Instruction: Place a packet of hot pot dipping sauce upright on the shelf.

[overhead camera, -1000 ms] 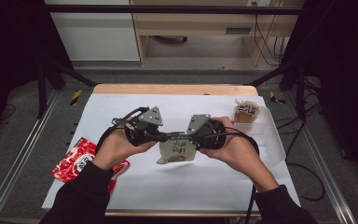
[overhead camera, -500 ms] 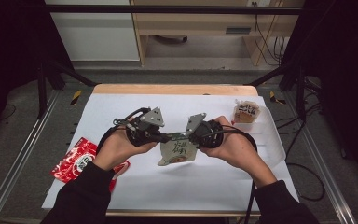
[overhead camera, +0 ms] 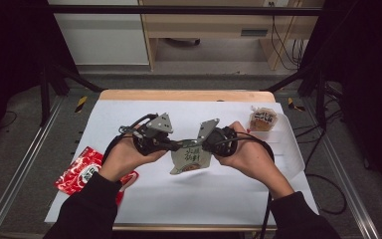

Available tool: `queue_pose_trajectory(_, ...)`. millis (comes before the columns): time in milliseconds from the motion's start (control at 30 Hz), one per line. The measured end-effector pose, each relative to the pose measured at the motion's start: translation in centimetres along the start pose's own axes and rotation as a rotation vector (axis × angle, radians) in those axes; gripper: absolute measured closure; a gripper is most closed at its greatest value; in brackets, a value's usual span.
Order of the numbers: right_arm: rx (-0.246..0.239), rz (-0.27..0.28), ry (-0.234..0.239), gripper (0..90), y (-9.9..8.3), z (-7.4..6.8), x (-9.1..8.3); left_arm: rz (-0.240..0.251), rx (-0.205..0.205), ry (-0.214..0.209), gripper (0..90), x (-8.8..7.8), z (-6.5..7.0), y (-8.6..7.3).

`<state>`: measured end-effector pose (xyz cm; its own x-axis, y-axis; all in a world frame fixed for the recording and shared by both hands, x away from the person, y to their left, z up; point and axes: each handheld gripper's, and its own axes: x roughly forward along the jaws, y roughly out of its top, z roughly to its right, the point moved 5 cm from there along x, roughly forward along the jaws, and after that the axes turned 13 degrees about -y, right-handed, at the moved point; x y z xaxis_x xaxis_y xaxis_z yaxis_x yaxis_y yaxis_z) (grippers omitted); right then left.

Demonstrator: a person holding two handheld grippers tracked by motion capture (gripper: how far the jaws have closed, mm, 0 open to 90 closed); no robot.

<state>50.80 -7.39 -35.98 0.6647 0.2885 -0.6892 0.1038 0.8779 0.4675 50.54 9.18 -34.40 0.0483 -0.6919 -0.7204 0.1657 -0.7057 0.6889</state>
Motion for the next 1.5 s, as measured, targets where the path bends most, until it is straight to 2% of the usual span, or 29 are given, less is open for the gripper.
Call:
queue_pose_trajectory(467,-0.024,-0.002,-0.013,90.0,0.7,0.3,-0.3,0.035,-0.017,0.020,86.4,-0.5,-0.3,-0.4)
queue_pose_trajectory(633,-0.037,-0.009,-0.010,90.0,0.7,0.4,-0.3,0.077,-0.024,0.029,80.8,-0.7,-0.3,-0.3)
queue_pose_trajectory(733,-0.039,-0.015,-0.014,90.0,0.5,0.6,-0.2,0.076,-0.015,0.038,73.9,-0.9,-0.3,-0.4)
queue_pose_trajectory(833,-0.029,-0.024,-0.014,90.0,0.3,0.7,-0.2,0.094,-0.013,0.058,65.5,-1.1,-0.2,-0.4)
queue_pose_trajectory(900,-0.026,-0.025,-0.012,90.0,0.2,0.8,-0.2,0.115,-0.020,0.071,59.1,-1.2,-0.2,-0.4)
queue_pose_trajectory(1067,-0.017,-0.024,-0.021,90.0,-0.1,1.3,-0.5,0.118,-0.034,0.094,46.9,-1.3,0.0,-1.0)
queue_pose_trajectory(1200,-0.003,-0.024,-0.030,90.0,-0.3,1.8,-1.1,0.125,-0.049,0.118,33.6,-1.2,0.2,-1.9)
queue_pose_trajectory(1300,0.003,-0.021,-0.038,90.0,-0.4,2.4,-1.6,0.127,-0.065,0.108,24.2,-0.6,0.4,-2.9)
queue_pose_trajectory(1500,0.023,-0.017,-0.062,90.0,-1.0,3.6,-2.7,0.132,-0.090,0.109,13.7,0.5,0.5,-5.0)
